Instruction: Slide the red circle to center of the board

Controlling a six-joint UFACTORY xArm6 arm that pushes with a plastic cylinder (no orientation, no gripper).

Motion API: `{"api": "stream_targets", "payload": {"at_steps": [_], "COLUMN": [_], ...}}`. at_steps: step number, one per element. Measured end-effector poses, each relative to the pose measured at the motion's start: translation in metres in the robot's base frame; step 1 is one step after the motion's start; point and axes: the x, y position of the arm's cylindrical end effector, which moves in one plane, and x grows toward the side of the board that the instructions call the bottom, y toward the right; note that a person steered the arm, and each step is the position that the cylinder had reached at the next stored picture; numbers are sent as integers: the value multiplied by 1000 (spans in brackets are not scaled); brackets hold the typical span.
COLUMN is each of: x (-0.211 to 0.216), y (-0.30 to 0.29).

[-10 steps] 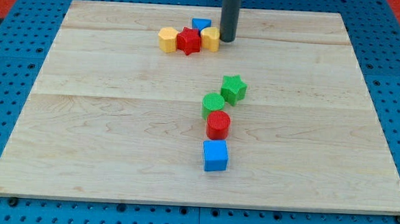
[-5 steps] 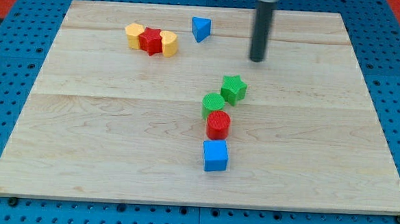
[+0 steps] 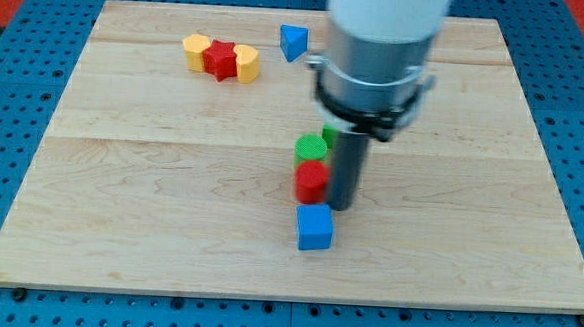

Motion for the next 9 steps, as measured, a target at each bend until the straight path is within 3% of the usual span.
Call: {"api": "stream_targets", "payload": {"at_steps": [2,5,9], "x": [-22,-38,-90], "y": [-69,-85,-39]}}
